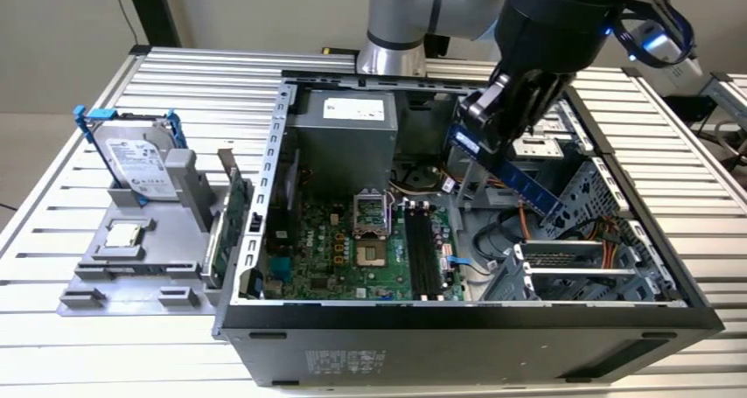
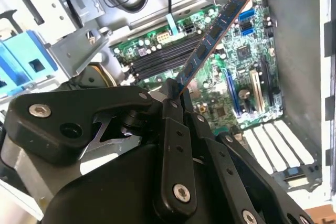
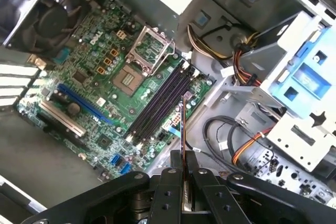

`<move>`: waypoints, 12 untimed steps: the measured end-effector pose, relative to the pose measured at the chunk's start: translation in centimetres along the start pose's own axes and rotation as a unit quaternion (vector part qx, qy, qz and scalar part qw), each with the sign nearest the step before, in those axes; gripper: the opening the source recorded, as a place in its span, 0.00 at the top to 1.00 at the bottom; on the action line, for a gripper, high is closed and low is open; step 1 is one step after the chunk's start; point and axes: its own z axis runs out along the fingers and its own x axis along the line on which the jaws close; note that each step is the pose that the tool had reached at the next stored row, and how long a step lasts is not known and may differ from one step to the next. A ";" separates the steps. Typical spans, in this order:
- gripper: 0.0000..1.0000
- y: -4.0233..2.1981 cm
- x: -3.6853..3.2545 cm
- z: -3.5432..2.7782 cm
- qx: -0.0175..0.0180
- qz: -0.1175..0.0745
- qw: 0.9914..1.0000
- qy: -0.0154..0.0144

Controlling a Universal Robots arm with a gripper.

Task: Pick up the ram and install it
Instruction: 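Insert the ram into the slot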

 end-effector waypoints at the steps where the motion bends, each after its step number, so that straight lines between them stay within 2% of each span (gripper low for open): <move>1: 1.00 0.00 0.00 0.00 0.000 0.007 1.000 0.000; 6: 1.00 0.00 0.00 0.02 0.000 0.041 0.999 -0.001; 9: 1.00 0.00 0.00 0.03 0.000 0.061 0.998 -0.001; 12: 1.00 0.00 0.01 0.05 0.001 0.080 0.997 -0.002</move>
